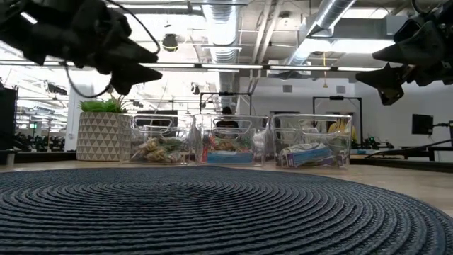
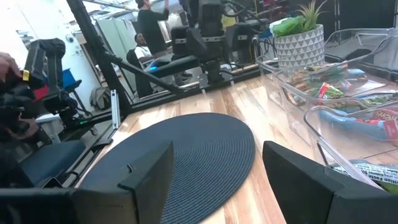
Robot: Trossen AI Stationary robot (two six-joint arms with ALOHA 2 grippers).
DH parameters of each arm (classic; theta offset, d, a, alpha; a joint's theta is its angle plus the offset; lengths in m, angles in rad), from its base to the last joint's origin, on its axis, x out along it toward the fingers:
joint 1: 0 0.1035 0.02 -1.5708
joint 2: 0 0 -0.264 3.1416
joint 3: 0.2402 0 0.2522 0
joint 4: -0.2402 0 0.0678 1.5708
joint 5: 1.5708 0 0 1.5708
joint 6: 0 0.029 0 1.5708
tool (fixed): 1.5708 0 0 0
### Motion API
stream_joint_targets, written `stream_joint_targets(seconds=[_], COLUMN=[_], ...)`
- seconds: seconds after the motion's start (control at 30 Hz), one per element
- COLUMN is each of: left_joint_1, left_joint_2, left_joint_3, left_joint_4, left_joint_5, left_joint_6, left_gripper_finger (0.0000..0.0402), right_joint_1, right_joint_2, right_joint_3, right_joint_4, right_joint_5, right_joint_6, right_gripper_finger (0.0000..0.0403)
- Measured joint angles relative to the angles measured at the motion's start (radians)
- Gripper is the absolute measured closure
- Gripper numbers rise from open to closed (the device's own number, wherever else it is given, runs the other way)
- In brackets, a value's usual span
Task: Pick and place Granola Bars by type
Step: Return to Home Position
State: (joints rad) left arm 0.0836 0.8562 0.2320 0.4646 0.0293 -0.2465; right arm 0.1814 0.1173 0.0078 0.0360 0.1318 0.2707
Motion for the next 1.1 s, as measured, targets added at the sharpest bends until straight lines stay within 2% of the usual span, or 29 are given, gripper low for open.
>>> stream_joint_targets(seconds=[0.2, 0.43, 0.7, 1.1], left_joint_1=[-0.046, -0.087, -0.092, -0.092], left_joint_2=[-0.109, -0.271, -0.439, -0.709], left_joint_3=[-0.086, -0.159, -0.168, -0.167], left_joint_4=[0.009, -0.088, -0.226, -0.467], left_joint_5=[0.02, 0.028, 0.023, -0.028], left_joint_6=[0.075, 0.123, 0.205, 0.236], left_gripper_finger=[0.0173, 0.0173, 0.0173, 0.0173], right_joint_1=[0.0, 0.0, 0.0, 0.0], right_joint_2=[0.0, 0.0, 0.0, 0.0], right_joint_3=[0.0, 0.0, 0.0, 0.0], right_joint_4=[0.0, 0.0, 0.0, 0.0], right_joint_5=[0.0, 0.0, 0.0, 0.0], right_joint_6=[0.0, 0.0, 0.0, 0.0], right_gripper_finger=[0.0159, 0.0159, 0.0159, 0.0159])
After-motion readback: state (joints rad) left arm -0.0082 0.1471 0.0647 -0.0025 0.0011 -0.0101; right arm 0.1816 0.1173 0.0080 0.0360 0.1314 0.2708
